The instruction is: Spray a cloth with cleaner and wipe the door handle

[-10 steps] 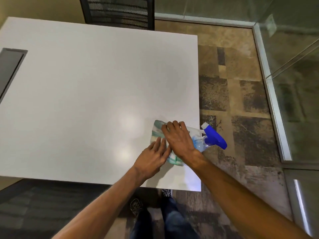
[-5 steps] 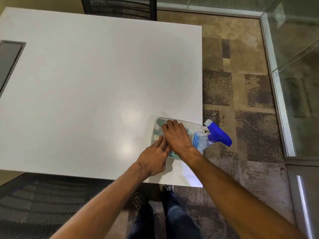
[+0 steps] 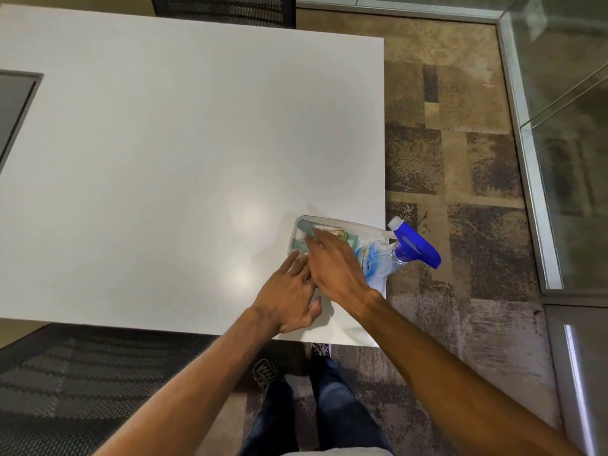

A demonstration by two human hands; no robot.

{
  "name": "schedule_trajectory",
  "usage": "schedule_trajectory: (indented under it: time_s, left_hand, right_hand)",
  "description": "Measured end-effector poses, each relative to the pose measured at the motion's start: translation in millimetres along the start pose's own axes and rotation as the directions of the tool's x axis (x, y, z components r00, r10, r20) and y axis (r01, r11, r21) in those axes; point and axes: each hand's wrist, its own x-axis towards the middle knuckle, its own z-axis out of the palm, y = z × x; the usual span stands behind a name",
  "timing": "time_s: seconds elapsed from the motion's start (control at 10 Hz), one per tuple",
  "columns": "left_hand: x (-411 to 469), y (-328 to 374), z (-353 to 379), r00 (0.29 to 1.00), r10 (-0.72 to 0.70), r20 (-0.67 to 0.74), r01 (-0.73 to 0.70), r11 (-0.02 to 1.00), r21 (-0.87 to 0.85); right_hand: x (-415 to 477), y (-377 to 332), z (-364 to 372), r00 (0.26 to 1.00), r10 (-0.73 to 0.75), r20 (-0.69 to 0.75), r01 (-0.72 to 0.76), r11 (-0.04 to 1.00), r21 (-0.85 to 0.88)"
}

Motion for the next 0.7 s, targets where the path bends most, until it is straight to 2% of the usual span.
schedule_trajectory:
  time_s: [0.1,0.3,0.4,0.5,0.7]
  left_hand:
    - [-3.9,2.0,7.0,1.000,-0.018,-0.009,0.018,1.000,0.010]
    - [-11.0,4.7,5.3,0.997,-0.067,0.048,0.064,0.996,0.056]
    - [-14.3,6.4,3.0,0.995,-0.084,0.045,0.082,0.996,0.038]
    - [-21.1,7.4,3.5,0.993,-0.115,0.006,0.115,0.993,0.001]
    - [-38.6,21.9,-4.9,0.948,-0.306,-0.087,0.288,0.943,-0.169]
  right_hand:
    - [3.8,8.4,3.5,0.988,-0.039,0.149,0.031,0.998,0.060]
    - [6.6,20.9,8.4,0.931,-0.001,0.365,0.003,1.000,-0.003]
    - [4.6,21.7,8.3,0.924,0.005,0.381,0.002,1.000,-0.016]
    - [-1.4,14.8,0.1,0.949,-0.002,0.316,-0.009,0.999,0.033]
    - [-38.0,4.3,-26.9,0.999,-0.052,0.008,0.051,0.992,0.118]
